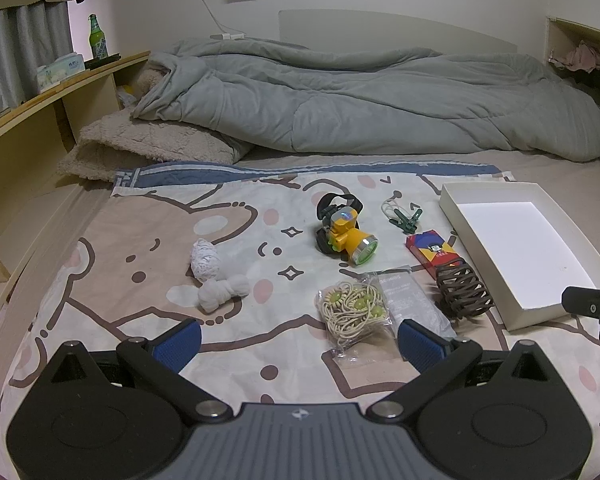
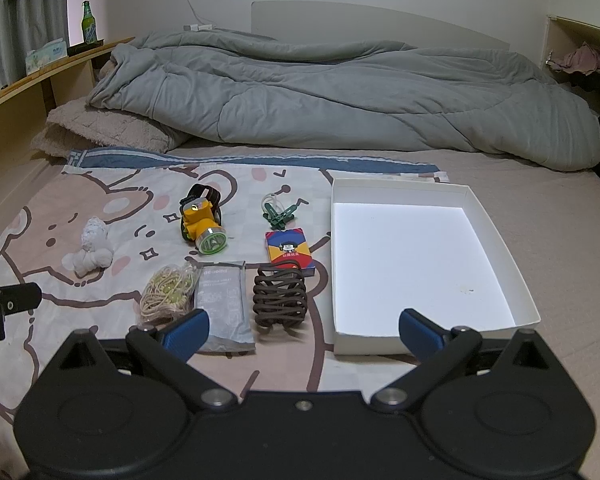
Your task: Organize objects
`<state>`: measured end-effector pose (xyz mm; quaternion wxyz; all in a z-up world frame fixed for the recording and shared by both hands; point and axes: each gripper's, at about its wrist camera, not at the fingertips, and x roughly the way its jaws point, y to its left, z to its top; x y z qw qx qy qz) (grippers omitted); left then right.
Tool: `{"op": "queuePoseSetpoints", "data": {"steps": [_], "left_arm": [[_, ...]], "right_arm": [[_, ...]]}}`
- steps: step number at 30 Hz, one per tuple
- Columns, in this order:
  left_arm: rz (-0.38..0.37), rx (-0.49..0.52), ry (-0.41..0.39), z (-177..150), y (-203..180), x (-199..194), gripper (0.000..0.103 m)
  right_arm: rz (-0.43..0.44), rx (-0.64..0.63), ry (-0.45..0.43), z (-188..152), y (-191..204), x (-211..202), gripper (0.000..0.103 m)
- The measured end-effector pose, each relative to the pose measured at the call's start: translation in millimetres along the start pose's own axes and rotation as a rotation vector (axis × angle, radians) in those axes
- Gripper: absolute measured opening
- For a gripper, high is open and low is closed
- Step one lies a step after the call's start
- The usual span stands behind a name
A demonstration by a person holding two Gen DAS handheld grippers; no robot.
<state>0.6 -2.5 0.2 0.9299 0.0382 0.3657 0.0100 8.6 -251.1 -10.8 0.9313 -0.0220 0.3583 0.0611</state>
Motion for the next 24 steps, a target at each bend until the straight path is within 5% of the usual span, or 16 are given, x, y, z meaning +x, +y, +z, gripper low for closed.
{"op": "queuePoseSetpoints", "data": {"steps": [24], "left_arm": [[0.001, 0.0, 0.002, -1.1, -3.1, 1.4, 0.103]], "right_arm": [[-0.003, -0.004, 0.001, -2.6, -1.4, 1.9, 0.102]]}}
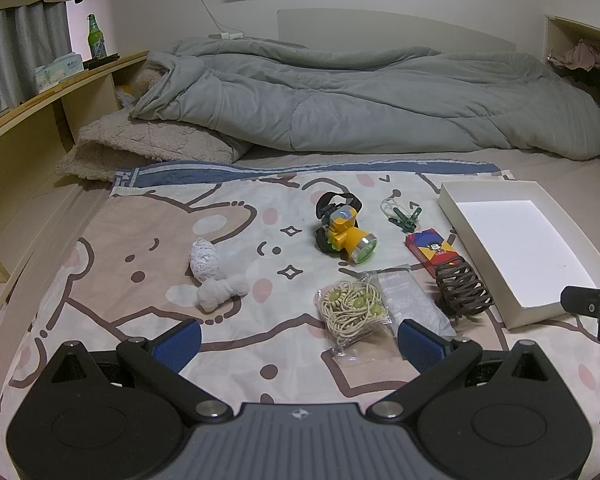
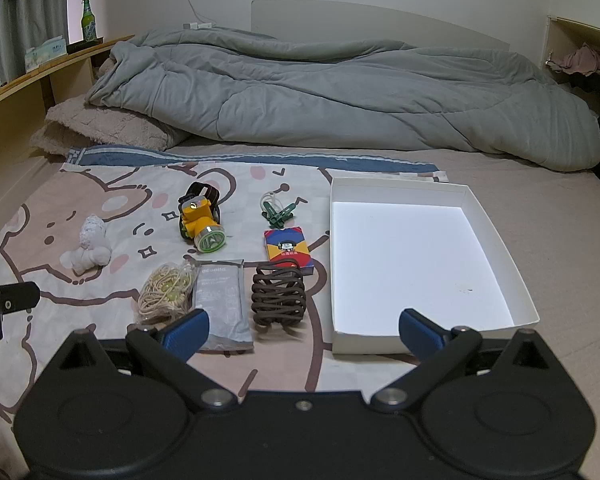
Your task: Organize objects
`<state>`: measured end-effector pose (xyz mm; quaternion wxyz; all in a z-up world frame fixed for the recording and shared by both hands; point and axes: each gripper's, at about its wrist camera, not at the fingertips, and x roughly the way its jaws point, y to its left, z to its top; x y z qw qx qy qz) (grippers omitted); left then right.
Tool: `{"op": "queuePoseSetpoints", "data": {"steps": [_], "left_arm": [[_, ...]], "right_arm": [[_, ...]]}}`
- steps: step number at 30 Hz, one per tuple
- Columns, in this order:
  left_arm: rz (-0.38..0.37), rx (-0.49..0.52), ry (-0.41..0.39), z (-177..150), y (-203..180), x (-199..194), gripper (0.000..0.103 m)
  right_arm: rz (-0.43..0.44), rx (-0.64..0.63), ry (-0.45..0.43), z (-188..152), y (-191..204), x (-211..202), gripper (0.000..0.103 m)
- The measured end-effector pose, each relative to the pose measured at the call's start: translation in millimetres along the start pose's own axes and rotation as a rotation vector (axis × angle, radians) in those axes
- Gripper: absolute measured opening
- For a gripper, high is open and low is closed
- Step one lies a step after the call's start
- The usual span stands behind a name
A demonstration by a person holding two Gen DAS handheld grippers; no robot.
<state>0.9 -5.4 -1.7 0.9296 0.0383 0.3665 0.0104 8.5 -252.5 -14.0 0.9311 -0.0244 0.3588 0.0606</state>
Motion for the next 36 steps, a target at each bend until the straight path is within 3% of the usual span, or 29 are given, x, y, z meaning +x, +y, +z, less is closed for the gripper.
{"op": "queuePoseSetpoints", "data": {"steps": [18, 36], "left_arm": [[0.011, 0.008, -0.015, 6, -3, 3, 0.103], [0.016, -0.012, -0.027, 34, -12, 56, 0.103]], "right_arm": [[0.002, -0.003, 0.0, 2, 1, 5, 0.103], [0.034, 0.022, -0.054, 45, 0, 52, 0.103]]}}
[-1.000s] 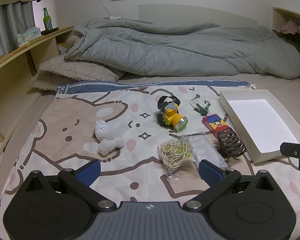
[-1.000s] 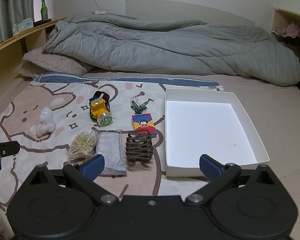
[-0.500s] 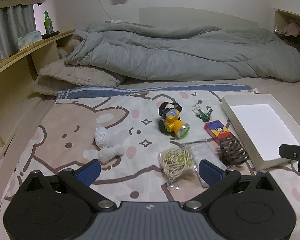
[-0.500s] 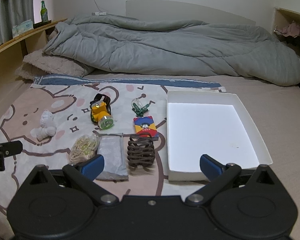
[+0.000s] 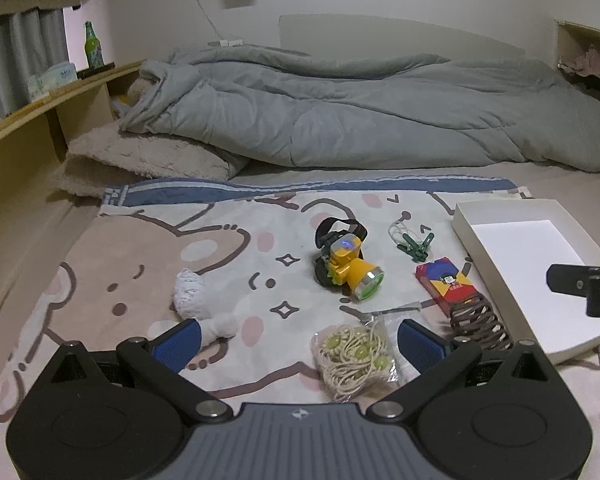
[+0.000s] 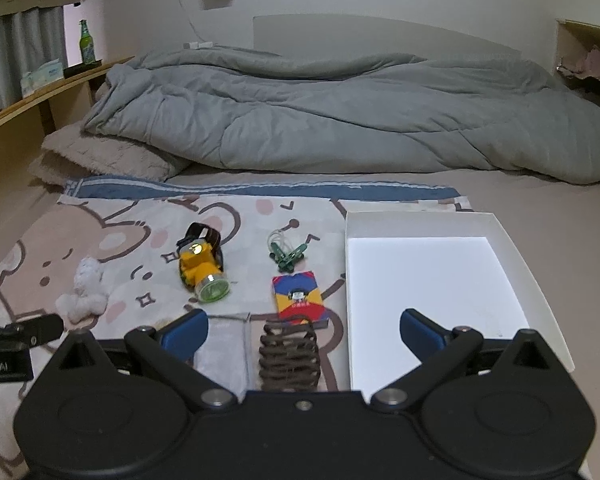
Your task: Organize objects
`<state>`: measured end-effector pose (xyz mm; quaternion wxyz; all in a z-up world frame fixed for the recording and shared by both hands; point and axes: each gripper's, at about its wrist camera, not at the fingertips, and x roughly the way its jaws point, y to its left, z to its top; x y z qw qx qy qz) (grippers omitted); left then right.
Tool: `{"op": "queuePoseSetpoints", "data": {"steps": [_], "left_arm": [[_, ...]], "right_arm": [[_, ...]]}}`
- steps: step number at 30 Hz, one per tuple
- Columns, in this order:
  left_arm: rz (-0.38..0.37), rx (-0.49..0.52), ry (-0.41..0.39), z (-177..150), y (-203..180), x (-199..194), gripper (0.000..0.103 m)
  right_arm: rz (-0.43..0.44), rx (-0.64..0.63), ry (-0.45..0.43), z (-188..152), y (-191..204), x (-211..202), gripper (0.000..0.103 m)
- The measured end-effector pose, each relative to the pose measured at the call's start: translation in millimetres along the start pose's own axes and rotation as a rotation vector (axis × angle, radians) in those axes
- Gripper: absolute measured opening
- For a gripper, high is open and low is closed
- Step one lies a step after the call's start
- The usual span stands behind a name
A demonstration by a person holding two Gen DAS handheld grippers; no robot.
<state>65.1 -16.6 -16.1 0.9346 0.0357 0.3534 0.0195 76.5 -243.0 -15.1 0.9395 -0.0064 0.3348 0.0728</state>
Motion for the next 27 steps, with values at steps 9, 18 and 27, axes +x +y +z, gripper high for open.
{"op": "queuePoseSetpoints", "data": {"steps": [9, 18, 27], "left_arm": [[-0.03, -0.016, 0.029, 6, -13, 46, 0.103], [-0.057, -0.084, 0.159, -1, -21, 102, 0.103], [-0.037, -0.117, 0.233, -10, -20, 149, 0.103]], "right_arm": [[-0.011, -0.037, 0.036, 8, 2, 50, 0.101], [0.096, -0.015, 0.194, 4, -4, 111, 0.064], [0.1, -0.052, 0.187, 14, 0, 153, 0.034]]}}
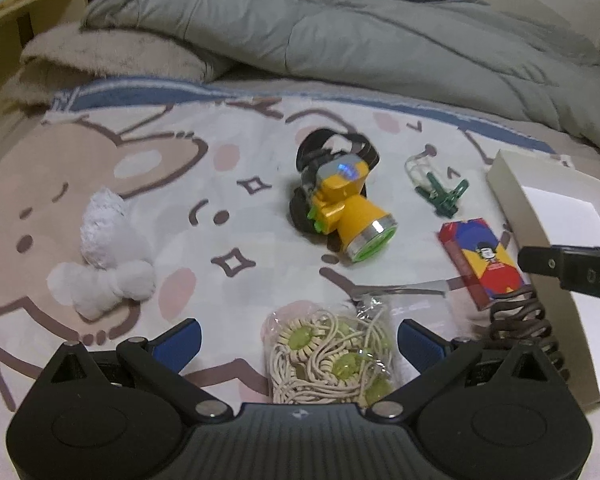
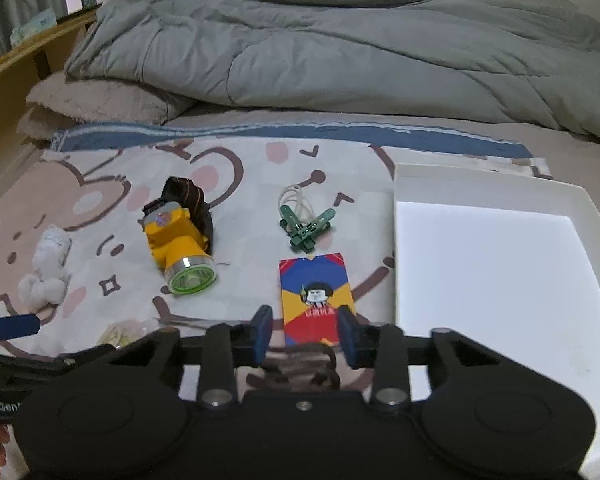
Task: Organize objects
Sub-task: 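Grasp the dark brown coil with the right tool while the left tool grasps the beaded-cord bag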
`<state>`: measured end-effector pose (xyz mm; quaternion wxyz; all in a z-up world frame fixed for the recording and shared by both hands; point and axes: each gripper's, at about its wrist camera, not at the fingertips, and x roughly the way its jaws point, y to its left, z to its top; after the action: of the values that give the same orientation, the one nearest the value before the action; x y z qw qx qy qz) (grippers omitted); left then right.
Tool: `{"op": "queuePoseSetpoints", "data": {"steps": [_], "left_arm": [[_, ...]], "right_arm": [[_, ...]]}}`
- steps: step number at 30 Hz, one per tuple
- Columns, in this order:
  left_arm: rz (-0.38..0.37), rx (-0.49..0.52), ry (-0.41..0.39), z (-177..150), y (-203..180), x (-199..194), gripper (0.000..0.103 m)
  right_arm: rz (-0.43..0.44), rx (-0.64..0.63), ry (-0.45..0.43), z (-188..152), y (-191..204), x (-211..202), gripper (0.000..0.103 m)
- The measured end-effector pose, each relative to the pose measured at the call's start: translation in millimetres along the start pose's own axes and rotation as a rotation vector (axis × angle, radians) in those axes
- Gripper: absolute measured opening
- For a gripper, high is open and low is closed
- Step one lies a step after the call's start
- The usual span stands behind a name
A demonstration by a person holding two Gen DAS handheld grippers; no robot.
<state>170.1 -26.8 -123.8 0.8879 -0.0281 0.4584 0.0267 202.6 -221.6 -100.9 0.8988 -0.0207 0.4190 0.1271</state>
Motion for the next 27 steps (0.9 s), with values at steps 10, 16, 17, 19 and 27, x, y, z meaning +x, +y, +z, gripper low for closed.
{"op": "queuePoseSetpoints", "data": {"steps": [10, 16, 17, 19, 27], "left_arm": [[-0.051, 0.001, 0.043, -4, 2, 30, 0.103], [-0.061, -0.096, 0.115, -14, 8, 35, 0.103], [-0.052, -0.093, 0.138, -15, 7, 36, 0.103], [-0.029, -0.051, 0.168, -18, 2, 38, 0.103], [-0.021, 0.006, 0.206, -18, -2, 38, 0.099]], "right_arm": [[-0.027, -0.135, 0.134, -1, -1, 38, 0.033], [0.021, -0.19, 0.152, -9, -8, 5, 0.033], [0.028, -0.205, 0.155, -13, -8, -1, 0.033], [0.048, -0.229, 0.164, -24, -8, -12, 0.033], [0.144, -0.26, 0.206, -64, -11, -60, 0.034]]}}
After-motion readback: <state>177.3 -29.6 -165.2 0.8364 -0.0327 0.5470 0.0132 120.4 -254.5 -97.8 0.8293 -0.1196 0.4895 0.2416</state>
